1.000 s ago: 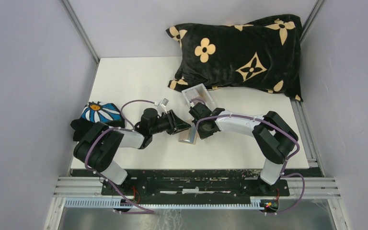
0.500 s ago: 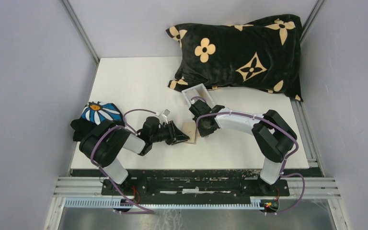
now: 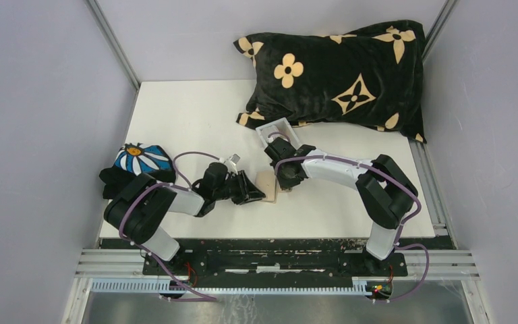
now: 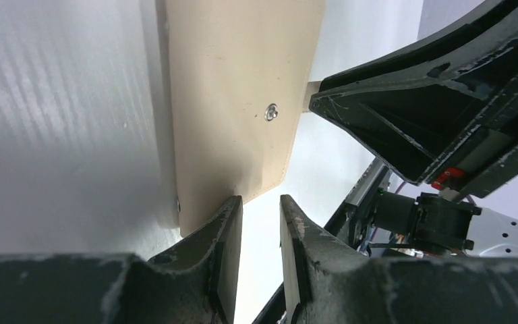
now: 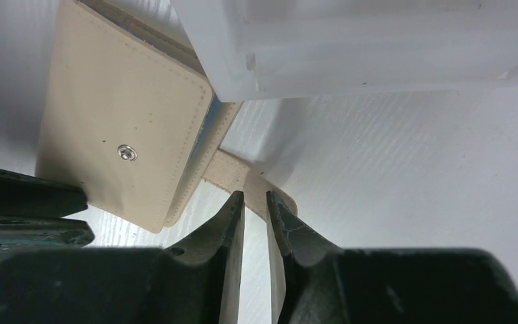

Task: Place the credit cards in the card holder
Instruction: Close the card holder at the center of the board.

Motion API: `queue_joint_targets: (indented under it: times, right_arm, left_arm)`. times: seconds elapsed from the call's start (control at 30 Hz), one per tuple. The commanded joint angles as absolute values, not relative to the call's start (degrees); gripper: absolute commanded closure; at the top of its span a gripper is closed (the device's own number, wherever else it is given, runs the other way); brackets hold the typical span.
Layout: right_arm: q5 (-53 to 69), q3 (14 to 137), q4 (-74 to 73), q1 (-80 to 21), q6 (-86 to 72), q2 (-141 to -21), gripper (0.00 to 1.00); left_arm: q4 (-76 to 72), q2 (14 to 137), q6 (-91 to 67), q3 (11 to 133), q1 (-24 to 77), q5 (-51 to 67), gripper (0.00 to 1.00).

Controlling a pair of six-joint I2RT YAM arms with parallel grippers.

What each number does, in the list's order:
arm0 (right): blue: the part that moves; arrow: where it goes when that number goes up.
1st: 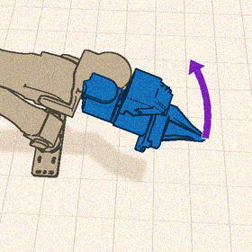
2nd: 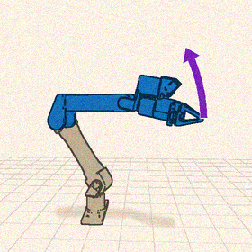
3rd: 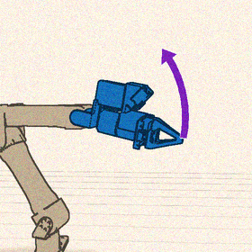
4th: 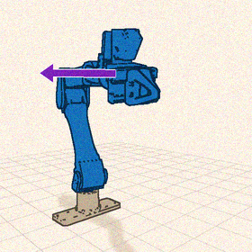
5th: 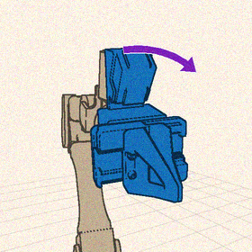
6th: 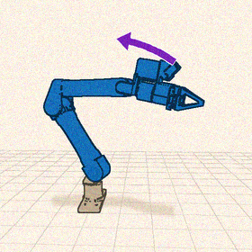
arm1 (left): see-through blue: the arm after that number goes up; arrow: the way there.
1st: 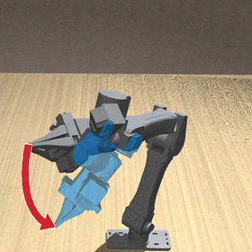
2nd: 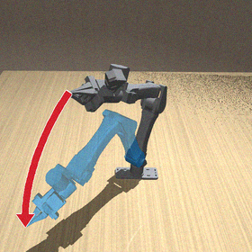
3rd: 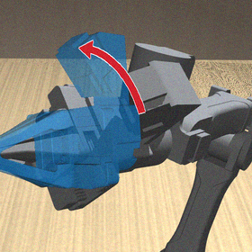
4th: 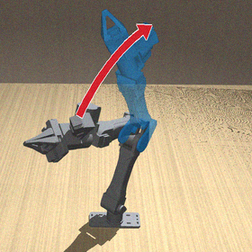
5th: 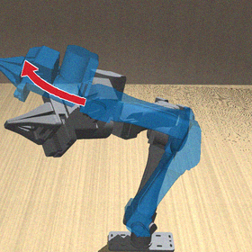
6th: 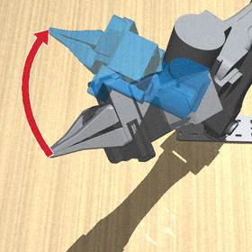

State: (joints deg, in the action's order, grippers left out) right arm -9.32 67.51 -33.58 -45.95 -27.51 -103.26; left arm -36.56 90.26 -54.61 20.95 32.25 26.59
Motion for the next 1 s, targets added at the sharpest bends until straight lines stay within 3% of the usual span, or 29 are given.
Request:
queue_joint_targets:
  times: [0.0,0.33,0.97]
  right_arm:
    - [-11.3,70.6,-34.5,-45.7,-28.3,-101.9,0.75]
    - [-11.4,70.3,-34.4,-45.7,-31.2,-98.0,0.63]
    - [-10.1,61.1,-28.0,-45.6,-39.4,-92.2,0.64]
  left_arm:
    - [-30.1,90.1,-49.4,24.2,33.1,21.6,0.65]
    - [-23.2,89.9,-47.4,26.3,35.8,17.0,0.65]
    - [-10.2,88.0,-41.9,29.9,37.1,15.1,0.71]
